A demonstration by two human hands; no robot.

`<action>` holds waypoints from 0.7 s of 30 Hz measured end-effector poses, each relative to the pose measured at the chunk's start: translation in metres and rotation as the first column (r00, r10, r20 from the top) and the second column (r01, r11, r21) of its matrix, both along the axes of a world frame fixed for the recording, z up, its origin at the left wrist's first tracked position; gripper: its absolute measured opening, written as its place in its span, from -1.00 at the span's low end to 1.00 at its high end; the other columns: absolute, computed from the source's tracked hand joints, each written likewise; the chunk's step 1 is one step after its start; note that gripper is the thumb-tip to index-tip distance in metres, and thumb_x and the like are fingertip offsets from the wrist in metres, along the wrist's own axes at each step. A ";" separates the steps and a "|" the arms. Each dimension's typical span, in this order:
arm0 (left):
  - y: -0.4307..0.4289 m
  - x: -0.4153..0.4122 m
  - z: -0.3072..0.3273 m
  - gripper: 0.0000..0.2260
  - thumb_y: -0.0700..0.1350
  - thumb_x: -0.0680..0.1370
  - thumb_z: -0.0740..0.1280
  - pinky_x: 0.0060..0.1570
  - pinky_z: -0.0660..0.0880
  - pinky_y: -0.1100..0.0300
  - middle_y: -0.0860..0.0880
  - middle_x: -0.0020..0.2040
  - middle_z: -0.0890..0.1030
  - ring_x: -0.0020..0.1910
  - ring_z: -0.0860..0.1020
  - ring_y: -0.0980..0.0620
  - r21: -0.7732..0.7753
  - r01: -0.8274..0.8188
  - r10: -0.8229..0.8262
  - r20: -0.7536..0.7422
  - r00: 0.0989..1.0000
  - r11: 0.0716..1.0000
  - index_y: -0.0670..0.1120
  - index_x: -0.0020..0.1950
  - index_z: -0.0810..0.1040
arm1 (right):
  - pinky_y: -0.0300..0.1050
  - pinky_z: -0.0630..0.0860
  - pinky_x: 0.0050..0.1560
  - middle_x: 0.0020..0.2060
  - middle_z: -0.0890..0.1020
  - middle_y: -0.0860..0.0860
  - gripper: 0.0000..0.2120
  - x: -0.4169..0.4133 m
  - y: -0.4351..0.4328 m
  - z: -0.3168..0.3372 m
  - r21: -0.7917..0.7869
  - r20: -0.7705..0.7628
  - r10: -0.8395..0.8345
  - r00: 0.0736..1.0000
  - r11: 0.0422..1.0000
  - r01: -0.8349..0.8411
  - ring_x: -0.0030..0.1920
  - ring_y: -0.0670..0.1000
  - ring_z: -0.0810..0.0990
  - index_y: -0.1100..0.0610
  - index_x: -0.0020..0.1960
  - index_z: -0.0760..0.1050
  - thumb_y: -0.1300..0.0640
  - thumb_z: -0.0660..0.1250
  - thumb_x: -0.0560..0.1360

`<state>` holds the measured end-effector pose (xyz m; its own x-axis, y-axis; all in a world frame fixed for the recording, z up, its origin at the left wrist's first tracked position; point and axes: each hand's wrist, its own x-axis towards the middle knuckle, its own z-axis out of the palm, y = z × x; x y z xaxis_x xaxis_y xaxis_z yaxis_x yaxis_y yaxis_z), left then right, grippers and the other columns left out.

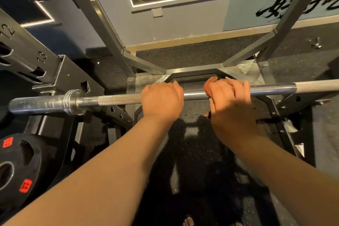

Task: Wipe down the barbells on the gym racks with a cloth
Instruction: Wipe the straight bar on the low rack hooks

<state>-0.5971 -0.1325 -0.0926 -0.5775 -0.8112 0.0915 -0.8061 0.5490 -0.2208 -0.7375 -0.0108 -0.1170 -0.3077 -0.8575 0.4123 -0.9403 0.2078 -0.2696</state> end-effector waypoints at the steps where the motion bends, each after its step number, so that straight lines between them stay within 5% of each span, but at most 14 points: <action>1: -0.001 0.000 -0.001 -0.61 -0.05 0.68 -0.08 -0.21 0.20 0.06 0.00 -0.29 0.36 -0.29 0.34 -0.06 -0.002 0.002 -0.002 0.000 1.000 1.000 -0.03 -0.02 0.53 | 0.38 0.36 0.34 0.13 0.64 0.07 -0.74 0.008 -0.004 0.000 -0.021 0.013 -0.020 1.000 1.000 0.021 0.21 0.18 0.50 0.15 0.26 0.57 0.26 0.15 0.68; 6: -0.002 0.004 -0.001 -0.67 -0.06 0.70 -0.02 -0.22 0.26 0.09 0.02 -0.32 0.35 -0.30 0.38 -0.08 0.043 0.066 -0.065 -0.005 0.998 0.997 -0.04 0.02 0.54 | 0.34 0.23 0.52 0.25 0.61 0.14 -0.71 0.011 -0.001 -0.003 0.039 -0.070 0.114 0.991 0.993 -0.111 0.32 0.20 0.51 0.21 0.39 0.51 0.21 0.20 0.70; 10: -0.008 0.005 0.000 -0.72 -0.09 0.70 0.01 -0.22 0.28 0.09 0.03 -0.37 0.26 -0.30 0.40 -0.07 0.062 0.095 -0.095 -0.002 0.995 0.994 -0.04 0.04 0.51 | 0.23 0.23 0.52 0.24 0.59 0.02 -0.60 -0.022 0.008 0.010 0.227 -0.196 0.120 0.973 0.971 -0.074 0.26 0.10 0.51 0.08 0.42 0.46 0.01 -0.02 0.74; 16: -0.013 -0.001 -0.003 -0.76 -0.10 0.69 0.01 -0.21 0.28 0.08 0.02 -0.38 0.29 -0.29 0.44 -0.08 0.026 0.089 -0.089 -0.022 0.996 0.996 -0.02 -0.03 0.44 | 0.31 0.36 0.39 0.17 0.63 0.13 -0.67 0.011 -0.007 0.007 0.029 0.032 -0.104 0.994 0.994 0.103 0.25 0.19 0.53 0.20 0.30 0.53 0.13 0.05 0.73; 21: -0.014 -0.004 -0.006 -0.75 -0.10 0.68 0.02 -0.23 0.24 0.08 0.00 -0.33 0.38 -0.30 0.41 -0.08 0.009 0.079 -0.079 -0.005 0.997 0.997 -0.04 -0.02 0.48 | 0.22 0.30 0.46 0.30 0.56 0.08 -0.64 0.003 -0.010 0.007 0.192 -0.125 0.106 0.986 0.978 -0.081 0.31 0.13 0.47 0.14 0.43 0.44 0.07 0.05 0.73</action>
<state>-0.6010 -0.1468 -0.0981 -0.6398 -0.7636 0.0873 -0.7609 0.6132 -0.2122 -0.7348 -0.0209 -0.1097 -0.1753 -0.9452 0.2755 -0.9829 0.1518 -0.1046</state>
